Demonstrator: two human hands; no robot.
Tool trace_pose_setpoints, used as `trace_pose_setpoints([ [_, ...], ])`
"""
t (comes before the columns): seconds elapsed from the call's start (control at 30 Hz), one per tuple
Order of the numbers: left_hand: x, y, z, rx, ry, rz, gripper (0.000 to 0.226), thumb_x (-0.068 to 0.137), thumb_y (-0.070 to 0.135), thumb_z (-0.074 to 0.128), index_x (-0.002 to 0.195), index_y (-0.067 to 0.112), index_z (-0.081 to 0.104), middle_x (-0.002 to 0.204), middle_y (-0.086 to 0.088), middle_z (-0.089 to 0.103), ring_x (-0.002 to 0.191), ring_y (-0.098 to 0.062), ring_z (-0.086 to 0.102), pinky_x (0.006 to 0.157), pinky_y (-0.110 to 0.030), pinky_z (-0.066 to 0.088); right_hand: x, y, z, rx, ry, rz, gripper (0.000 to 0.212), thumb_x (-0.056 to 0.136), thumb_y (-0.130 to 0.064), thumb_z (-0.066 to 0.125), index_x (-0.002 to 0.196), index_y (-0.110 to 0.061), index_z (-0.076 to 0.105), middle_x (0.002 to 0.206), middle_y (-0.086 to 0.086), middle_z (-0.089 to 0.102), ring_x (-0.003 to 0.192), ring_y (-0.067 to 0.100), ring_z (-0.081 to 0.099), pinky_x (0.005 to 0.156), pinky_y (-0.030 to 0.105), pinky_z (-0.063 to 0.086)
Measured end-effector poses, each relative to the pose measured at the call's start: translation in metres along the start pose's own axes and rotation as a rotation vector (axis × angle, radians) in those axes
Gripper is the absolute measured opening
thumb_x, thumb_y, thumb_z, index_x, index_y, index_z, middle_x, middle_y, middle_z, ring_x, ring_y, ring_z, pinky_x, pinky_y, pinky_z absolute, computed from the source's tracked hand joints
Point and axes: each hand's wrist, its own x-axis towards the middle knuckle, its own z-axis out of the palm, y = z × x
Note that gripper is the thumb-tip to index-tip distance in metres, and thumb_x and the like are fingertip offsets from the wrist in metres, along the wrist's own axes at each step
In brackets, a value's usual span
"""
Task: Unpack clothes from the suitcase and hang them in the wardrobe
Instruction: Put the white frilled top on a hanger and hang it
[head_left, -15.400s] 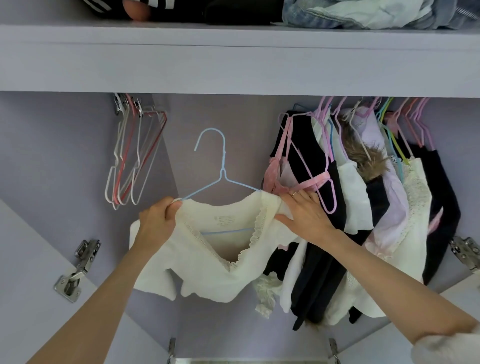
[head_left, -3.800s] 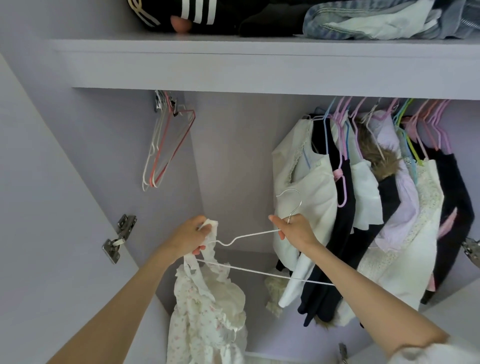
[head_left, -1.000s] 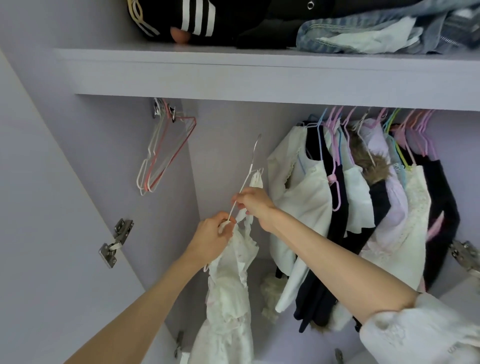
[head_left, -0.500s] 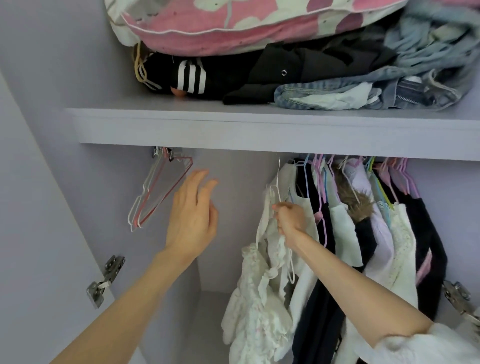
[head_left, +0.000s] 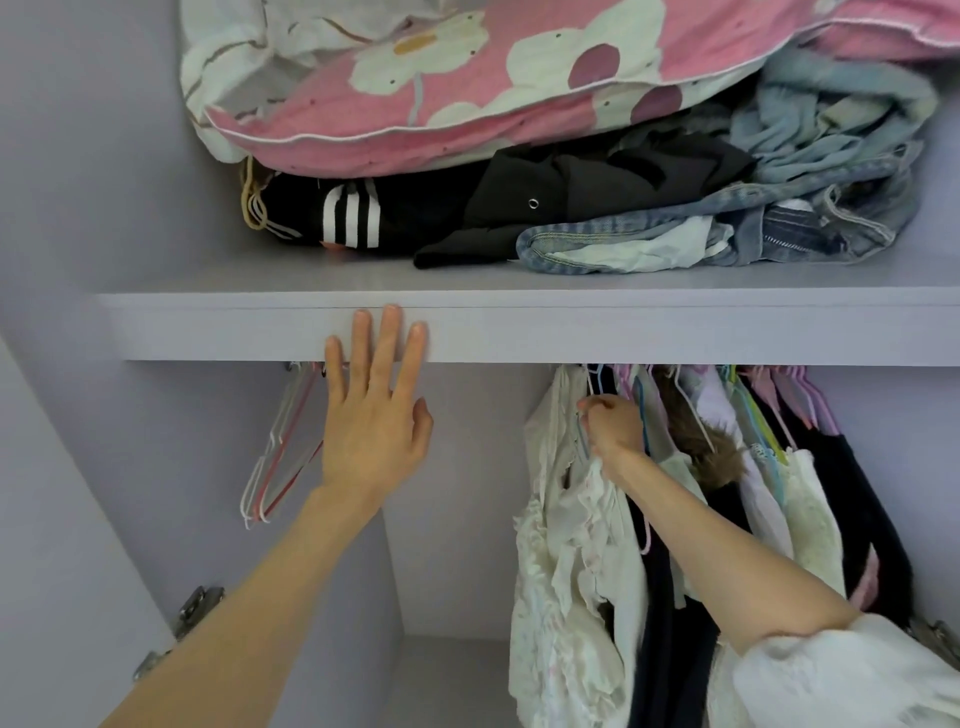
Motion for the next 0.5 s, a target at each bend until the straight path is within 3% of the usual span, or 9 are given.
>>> trace_pose_setpoints([
  [0.1, 0.0, 0.002, 0.003, 0.01, 0.011, -0.01, 0.096, 0.078, 0.018, 0.054, 0.148, 0.016, -0.011, 0.153, -0.014, 0.002, 0.142, -0.028, -0.02, 0.114, -0.054, -0.003, 0.017, -0.004, -0.001, 0.084, 0.005, 0.163, 0.029, 0.09, 0.0, 0.036, 0.065, -0.007, 0.049, 0.059, 0.004, 0.041, 0.04, 0.011, 0.034, 0.03, 0.012, 0.023],
  [0.2, 0.0, 0.002, 0.003, 0.005, 0.016, -0.011, 0.099, 0.076, 0.016, 0.056, 0.148, 0.016, -0.012, 0.154, -0.015, 0.0, 0.142, -0.028, -0.02, 0.114, -0.055, -0.002, 0.023, 0.002, -0.006, 0.072, -0.049, 0.203, 0.026, 0.094, -0.003, 0.036, 0.077, -0.008, 0.056, 0.061, 0.005, 0.045, 0.04, 0.011, 0.039, 0.027, 0.011, 0.025],
  [0.33, 0.0, 0.004, 0.002, 0.023, -0.01, -0.033, 0.104, 0.073, 0.012, 0.059, 0.147, 0.014, -0.014, 0.156, -0.011, -0.016, 0.141, -0.029, -0.023, 0.114, -0.055, -0.004, 0.02, 0.009, -0.008, -0.023, -0.116, 0.151, 0.031, 0.096, 0.001, 0.03, 0.111, -0.006, 0.056, 0.067, 0.009, 0.055, 0.052, 0.013, 0.044, 0.043, 0.019, 0.037],
  [0.43, -0.001, 0.009, -0.003, 0.034, -0.05, -0.069, 0.104, 0.071, 0.008, 0.06, 0.148, 0.011, -0.009, 0.154, -0.017, -0.001, 0.142, -0.032, -0.019, 0.114, -0.057, -0.001, 0.011, 0.011, -0.012, -0.08, -0.195, 0.186, 0.031, 0.097, 0.001, 0.037, 0.124, -0.001, 0.052, 0.078, 0.013, 0.064, 0.056, 0.016, 0.051, 0.049, 0.021, 0.041],
  [0.5, -0.002, 0.016, -0.009, 0.032, -0.097, -0.103, 0.102, 0.069, 0.006, 0.059, 0.148, 0.008, -0.005, 0.154, -0.021, 0.003, 0.142, -0.039, -0.009, 0.114, -0.06, 0.004, -0.001, 0.017, -0.018, -0.19, -0.211, 0.143, 0.029, 0.097, -0.002, 0.04, 0.119, 0.004, 0.057, 0.085, 0.012, 0.065, 0.07, 0.023, 0.06, 0.055, 0.023, 0.04],
])
